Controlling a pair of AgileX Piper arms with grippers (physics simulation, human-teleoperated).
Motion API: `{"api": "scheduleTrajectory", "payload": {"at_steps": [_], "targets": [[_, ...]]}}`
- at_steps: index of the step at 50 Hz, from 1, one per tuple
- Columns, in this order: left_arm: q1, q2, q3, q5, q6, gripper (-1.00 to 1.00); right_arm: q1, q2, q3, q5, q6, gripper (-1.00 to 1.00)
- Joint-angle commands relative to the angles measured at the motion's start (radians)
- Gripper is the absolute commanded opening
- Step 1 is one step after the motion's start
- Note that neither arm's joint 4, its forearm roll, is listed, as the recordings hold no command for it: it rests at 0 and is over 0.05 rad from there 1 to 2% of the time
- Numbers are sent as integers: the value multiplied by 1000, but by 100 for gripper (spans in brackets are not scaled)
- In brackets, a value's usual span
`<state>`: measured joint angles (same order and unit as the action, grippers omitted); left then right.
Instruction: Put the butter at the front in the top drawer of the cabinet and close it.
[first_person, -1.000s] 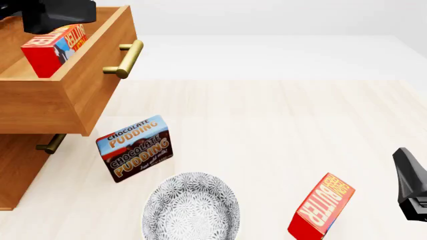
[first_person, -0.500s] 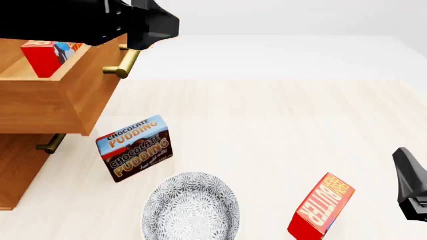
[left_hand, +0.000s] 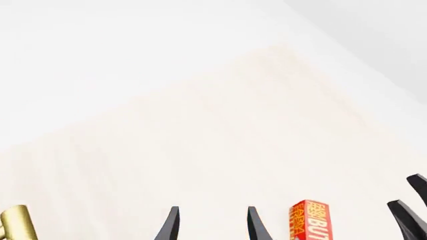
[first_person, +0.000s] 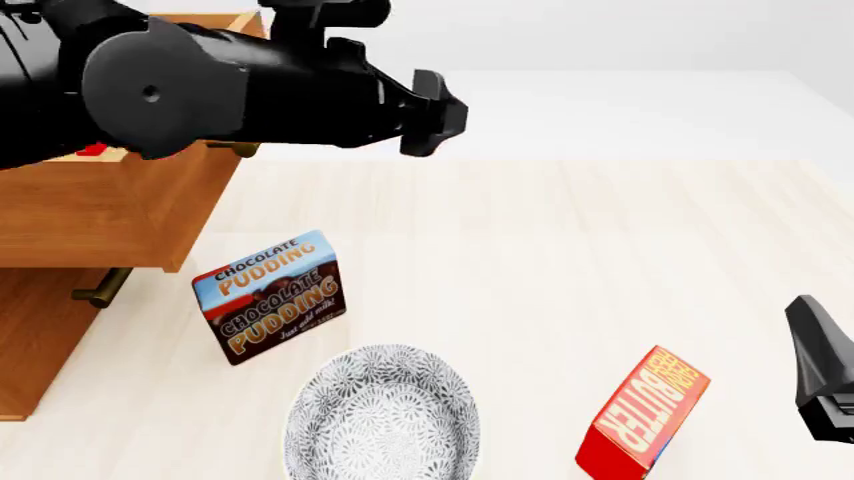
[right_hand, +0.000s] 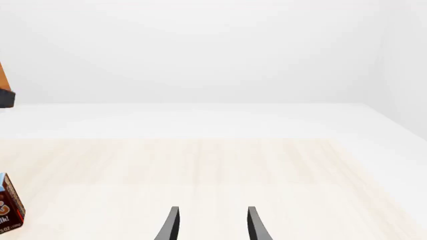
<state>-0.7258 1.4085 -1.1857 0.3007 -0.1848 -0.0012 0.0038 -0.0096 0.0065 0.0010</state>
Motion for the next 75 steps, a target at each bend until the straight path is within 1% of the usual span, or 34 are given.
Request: {"api": "scheduleTrajectory", "payload": {"at_steps": [1,2,16,25,26,27,28,33,41,46,58,63,75], "targets": [[23,130,-30,-52,11,100,0,-1,1,0,0,100],[26,133,-30,-60,-1,100,0,-1,1,0,0,100],[85,248,-63,-89,-3,100,0,-1,1,0,0,100],[107,287,-73,-102,-8,100,0,-1,1,0,0,100],[145,307,-87,-93,27,100,0,-1,1,0,0,100],[145,308,-87,-92,27,100,0,-1,1,0,0,100],[134,306,-72,-109,-2,100,0,-1,1,0,0,100],[161,316,-71,-114,9,100,0,-1,1,0,0,100],[184,325,-60,-126,1,100,0,-1,1,0,0,100],[212,334,-72,-111,23,100,0,-1,1,0,0,100],[237,329,-63,-114,20,100,0,-1,1,0,0,100],[258,334,-51,-123,11,100,0,-1,1,0,0,100],[275,336,-32,-145,-5,100,0,-1,1,0,0,100]]}}
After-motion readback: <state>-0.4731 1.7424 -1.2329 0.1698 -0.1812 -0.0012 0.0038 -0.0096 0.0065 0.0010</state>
